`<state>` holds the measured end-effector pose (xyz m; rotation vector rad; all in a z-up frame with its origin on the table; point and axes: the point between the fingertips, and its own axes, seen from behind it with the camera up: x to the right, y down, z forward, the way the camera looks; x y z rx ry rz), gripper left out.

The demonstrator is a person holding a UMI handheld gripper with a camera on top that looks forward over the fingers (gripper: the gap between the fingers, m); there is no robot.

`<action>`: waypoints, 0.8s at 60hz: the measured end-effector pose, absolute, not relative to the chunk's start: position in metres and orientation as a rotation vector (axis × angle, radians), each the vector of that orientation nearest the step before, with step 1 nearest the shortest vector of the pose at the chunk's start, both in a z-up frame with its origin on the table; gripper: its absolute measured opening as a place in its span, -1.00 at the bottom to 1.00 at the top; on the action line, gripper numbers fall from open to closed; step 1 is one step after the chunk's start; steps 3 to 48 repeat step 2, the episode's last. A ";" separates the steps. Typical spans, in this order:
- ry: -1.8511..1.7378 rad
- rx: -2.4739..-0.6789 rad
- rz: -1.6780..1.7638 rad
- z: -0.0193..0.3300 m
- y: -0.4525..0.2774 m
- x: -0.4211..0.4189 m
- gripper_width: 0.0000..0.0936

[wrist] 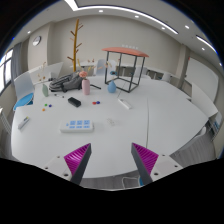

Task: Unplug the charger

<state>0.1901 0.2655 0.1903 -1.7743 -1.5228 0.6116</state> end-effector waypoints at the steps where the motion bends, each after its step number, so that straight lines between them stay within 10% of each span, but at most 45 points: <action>1: -1.529 -1.771 0.619 0.190 0.263 0.189 0.82; 48: -1.534 -1.769 0.626 0.190 0.261 0.187 0.81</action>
